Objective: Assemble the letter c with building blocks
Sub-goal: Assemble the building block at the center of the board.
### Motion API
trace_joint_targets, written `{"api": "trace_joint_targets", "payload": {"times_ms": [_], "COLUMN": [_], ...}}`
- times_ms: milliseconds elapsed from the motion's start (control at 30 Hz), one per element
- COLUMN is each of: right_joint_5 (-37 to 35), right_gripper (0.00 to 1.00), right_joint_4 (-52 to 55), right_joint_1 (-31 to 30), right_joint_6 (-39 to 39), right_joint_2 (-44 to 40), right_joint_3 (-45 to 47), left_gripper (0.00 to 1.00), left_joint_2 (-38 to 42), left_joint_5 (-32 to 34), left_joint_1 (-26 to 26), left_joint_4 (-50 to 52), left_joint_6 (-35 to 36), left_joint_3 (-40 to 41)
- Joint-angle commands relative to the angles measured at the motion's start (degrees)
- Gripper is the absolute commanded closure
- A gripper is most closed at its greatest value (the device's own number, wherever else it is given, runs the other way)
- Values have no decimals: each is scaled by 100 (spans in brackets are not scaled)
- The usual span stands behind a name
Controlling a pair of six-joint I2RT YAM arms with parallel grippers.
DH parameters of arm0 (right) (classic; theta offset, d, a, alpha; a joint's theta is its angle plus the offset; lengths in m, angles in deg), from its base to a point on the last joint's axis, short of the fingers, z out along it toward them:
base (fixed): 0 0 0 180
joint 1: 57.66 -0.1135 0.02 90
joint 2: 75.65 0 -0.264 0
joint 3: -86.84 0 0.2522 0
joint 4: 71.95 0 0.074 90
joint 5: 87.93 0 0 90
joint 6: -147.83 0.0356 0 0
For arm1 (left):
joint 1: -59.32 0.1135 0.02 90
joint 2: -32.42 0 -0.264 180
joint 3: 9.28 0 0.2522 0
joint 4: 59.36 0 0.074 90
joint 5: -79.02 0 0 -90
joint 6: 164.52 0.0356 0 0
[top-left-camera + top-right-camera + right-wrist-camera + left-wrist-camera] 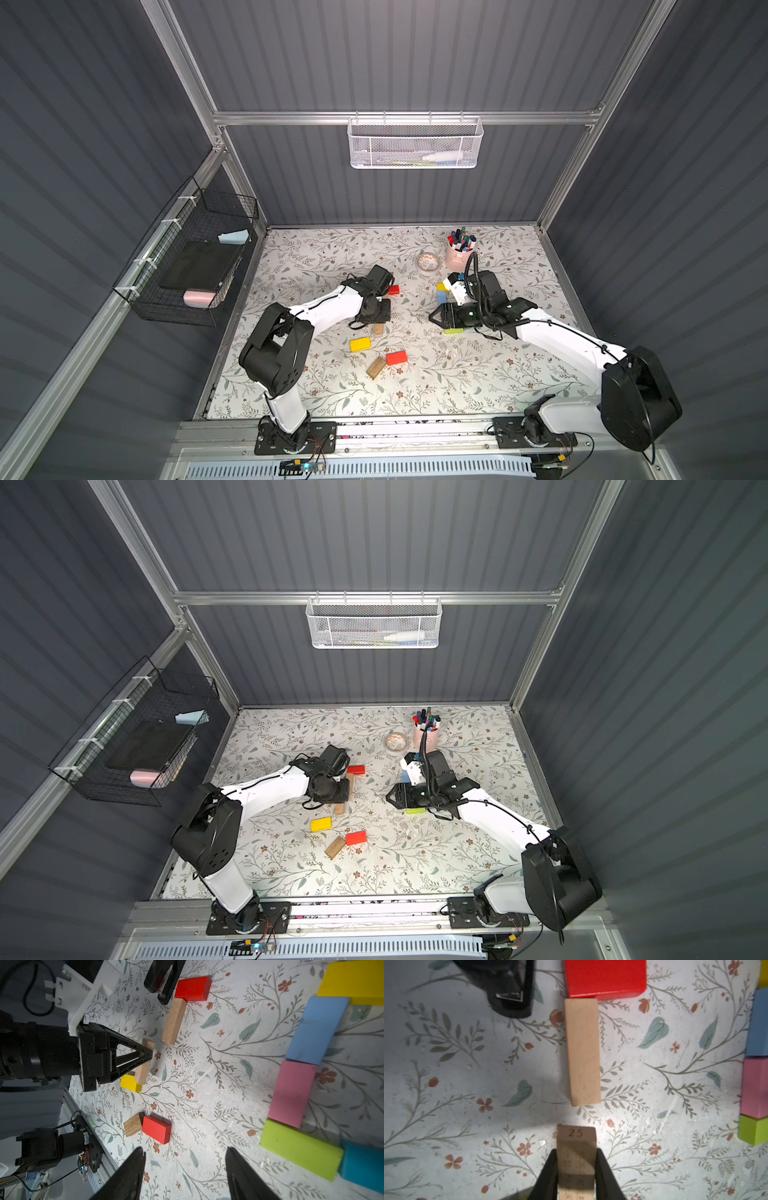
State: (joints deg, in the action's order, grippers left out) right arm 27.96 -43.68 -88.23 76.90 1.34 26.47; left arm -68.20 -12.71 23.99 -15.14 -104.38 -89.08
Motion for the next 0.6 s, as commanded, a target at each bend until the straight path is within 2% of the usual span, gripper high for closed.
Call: {"api": "trace_joint_targets", "payload": {"times_ms": [0,200,567], "right_joint_5": [48,30,48], "right_gripper": [36,36,36], "right_joint_4": [-68,-41,-105], "right_joint_1": [27,49,54], "right_joint_6": [-13,-26,-26], "right_joint_2": [9,-48,-70], "right_joint_3": [-68,-24,67], "left_gripper": [75,75,74], "left_joint_2": [-234,-432,-334], "left_joint_5": [-178,-127,23], "left_joint_1": [-111,-210,-245], "left_joint_4": [26,99,340], "left_joint_6": [67,-86,-401], "left_joint_3": [-213,-317,-162]}}
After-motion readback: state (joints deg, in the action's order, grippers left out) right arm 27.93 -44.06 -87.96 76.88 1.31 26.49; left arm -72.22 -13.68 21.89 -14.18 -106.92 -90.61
